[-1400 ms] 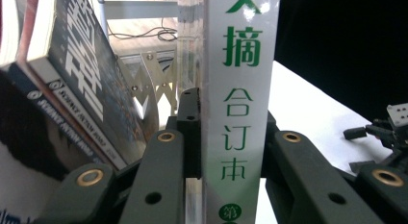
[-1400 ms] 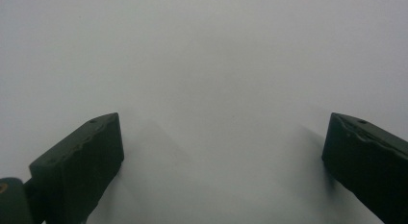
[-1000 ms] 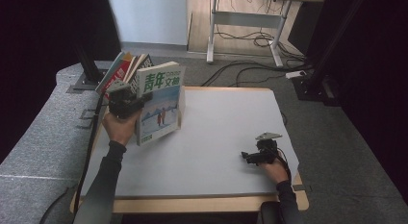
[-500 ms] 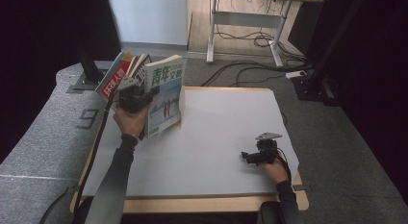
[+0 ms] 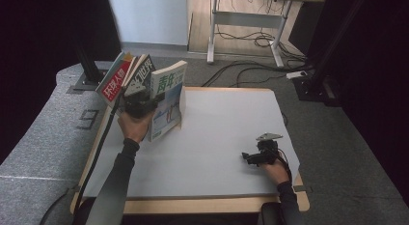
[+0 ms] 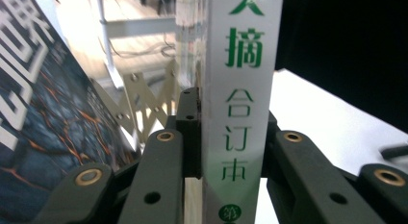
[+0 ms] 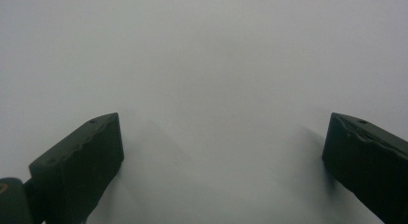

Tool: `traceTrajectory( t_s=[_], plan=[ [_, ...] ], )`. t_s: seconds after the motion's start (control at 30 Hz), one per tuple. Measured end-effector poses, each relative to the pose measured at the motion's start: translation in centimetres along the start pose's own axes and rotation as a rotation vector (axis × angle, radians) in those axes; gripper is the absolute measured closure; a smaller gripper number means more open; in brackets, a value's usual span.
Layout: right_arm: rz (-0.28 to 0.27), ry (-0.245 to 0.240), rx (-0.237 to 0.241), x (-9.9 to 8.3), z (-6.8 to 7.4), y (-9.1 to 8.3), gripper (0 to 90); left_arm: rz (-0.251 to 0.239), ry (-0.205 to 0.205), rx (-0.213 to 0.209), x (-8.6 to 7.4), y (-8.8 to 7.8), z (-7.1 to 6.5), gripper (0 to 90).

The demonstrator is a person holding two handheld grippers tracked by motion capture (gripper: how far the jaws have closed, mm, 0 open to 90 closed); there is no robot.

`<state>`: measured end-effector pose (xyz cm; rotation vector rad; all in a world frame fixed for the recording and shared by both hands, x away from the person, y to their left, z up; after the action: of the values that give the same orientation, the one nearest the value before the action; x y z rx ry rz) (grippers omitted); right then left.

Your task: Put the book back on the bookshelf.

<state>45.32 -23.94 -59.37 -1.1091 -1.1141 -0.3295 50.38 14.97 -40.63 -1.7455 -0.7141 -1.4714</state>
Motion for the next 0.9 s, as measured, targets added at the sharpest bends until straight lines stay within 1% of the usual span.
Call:
traceTrajectory(
  t_s=[0.1,0.17,0.33,0.53,0.77,0.87,0.9],
  plan=[
    [0.0,0.0,0.0,0.0,0.0,0.0,0.1,0.047,0.019,-0.002,-0.3,-0.4,-0.2,73.1],
    [0.0,0.0,0.0,0.0,0.0,0.0,0.1,0.065,0.019,-0.004,-0.6,-0.8,-0.3,73.0],
    [0.001,0.0,-0.001,0.0,0.0,0.0,0.1,0.093,0.015,-0.042,-1.2,-1.5,-0.7,72.8],
    [0.0,0.0,-0.001,0.0,0.0,0.0,0.0,0.115,0.02,-0.074,-2.0,-2.3,-1.6,72.6],
    [0.001,0.001,-0.001,0.0,0.0,0.0,0.1,0.161,0.018,-0.114,-3.5,-2.8,-2.3,71.6],
    [0.001,0.001,-0.001,0.0,0.0,0.0,0.0,0.182,0.046,-0.117,-4.0,-2.7,-2.8,70.6],
    [0.001,-0.001,-0.001,0.0,0.0,0.0,0.0,0.181,0.049,-0.113,-4.1,-2.6,-2.9,70.0]
  ],
)
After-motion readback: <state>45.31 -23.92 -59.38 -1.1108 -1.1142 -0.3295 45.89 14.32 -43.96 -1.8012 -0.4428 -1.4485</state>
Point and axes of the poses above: each handheld gripper's, and its own axes: y roughly forward along the jaws, x roughly out of its top, z roughly to its left, the point moved 8 cm from there along y, roughly forward along the jaws, and after that the axes turned 11 degrees about -z, right-handed, at the moved point
